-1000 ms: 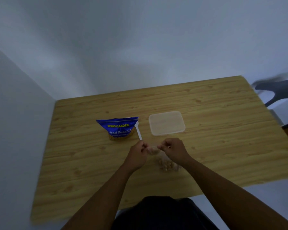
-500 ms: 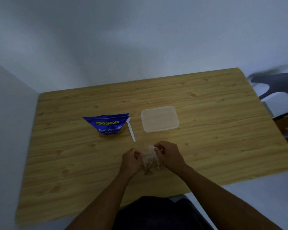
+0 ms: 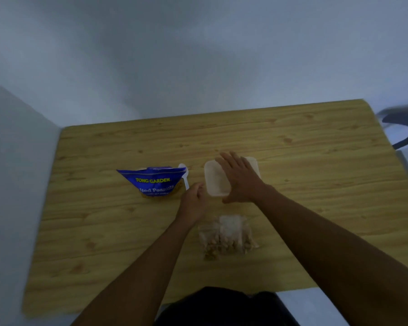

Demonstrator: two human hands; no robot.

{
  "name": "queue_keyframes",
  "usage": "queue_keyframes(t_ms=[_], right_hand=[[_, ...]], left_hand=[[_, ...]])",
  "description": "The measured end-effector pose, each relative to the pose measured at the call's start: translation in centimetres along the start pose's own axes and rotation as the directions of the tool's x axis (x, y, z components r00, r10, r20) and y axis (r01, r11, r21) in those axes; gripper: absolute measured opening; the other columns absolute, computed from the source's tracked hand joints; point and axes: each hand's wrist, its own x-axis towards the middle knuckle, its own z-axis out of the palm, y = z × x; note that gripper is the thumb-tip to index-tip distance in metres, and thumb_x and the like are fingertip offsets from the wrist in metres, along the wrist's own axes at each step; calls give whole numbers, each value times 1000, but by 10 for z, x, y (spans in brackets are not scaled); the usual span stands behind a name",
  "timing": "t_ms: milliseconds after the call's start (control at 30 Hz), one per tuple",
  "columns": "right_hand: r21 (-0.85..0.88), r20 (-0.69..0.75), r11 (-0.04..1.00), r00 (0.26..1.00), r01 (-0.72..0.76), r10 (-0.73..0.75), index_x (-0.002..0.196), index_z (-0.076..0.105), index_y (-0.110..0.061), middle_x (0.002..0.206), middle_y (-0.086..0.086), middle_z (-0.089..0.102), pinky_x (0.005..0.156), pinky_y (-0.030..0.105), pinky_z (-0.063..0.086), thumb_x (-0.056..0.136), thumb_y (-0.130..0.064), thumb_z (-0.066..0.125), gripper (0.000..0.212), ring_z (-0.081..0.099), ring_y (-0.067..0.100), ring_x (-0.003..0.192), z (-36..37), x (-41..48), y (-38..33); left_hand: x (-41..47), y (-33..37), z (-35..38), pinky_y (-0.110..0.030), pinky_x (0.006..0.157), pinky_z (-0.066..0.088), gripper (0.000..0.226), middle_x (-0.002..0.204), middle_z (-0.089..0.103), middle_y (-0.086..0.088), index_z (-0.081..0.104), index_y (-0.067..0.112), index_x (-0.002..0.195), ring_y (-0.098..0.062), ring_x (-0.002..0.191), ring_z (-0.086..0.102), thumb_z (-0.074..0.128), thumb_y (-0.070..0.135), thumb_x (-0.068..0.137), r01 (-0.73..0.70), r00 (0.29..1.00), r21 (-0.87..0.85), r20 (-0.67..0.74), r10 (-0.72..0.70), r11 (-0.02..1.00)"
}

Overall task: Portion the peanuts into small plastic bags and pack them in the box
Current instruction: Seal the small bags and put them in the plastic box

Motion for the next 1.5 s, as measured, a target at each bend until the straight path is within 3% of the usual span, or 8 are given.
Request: queue_keyframes(t_ms=[233,400,600,867,1067,1167,1300,1500], right_hand=[[-38,17,996,996,86,-85,155,18,-20,149,11,31,116,43,24,50,-53,89,132,32,32,136,4,18,17],[105,-25,988,994,111,-109,155,21,-24,148,8,30,114,41,23,52,-53,88,126,33,31,136,-1,13,23],[287,-210,946,974,149,-89,152,31,-23,145,7,34,115,46,28,57,-56,86,114,34,25,136,-18,1,23],[483,-284,860,900,-164,331,144,44,-27,143,6,39,111,51,36,58,-82,64,104,41,25,131,-15,-27,35],[732,-292,612,674,-298,678,137,53,-22,134,6,48,108,42,39,70,-71,69,84,48,25,126,24,-59,40],[683,-231,551,574,-480,786,136,53,-23,138,10,46,109,49,37,70,-68,73,82,46,31,127,44,-72,38],[615,-195,464,448,-638,873,137,50,-22,143,12,41,108,53,30,61,-77,73,96,39,38,130,63,-85,39],[419,-278,579,509,-699,815,134,42,-17,143,18,38,105,53,33,61,-71,76,97,39,41,127,83,-96,46]], left_hand=[[2,3,8,-43,96,53,37,125,65,-1,54,19,135,-15,110,62,44,19,99,29,999,-106,24,-27,994],[5,2,14,-47,91,55,39,118,67,3,58,28,127,-16,104,65,35,37,96,70,997,-151,-7,-72,986],[8,7,11,-26,69,49,29,105,67,2,62,15,118,-16,88,63,41,21,99,59,993,-53,-103,-65,997],[14,0,14,-42,73,62,23,88,72,-7,66,13,111,-18,74,71,49,10,96,166,971,-185,-138,-193,969],[7,-11,3,-32,68,61,19,84,69,-7,64,14,107,-14,70,67,48,7,98,155,961,-230,-190,-201,961],[6,-13,2,-33,69,58,20,83,70,-11,62,18,110,-15,69,66,49,8,98,133,963,-238,-200,-182,962],[2,-20,1,-43,82,59,27,100,72,-8,65,18,116,-23,89,68,48,18,94,129,960,-179,-224,-168,975],[-26,-24,2,-33,84,53,23,102,65,-3,67,13,110,-19,95,62,51,13,94,81,955,-31,-284,-87,996]])
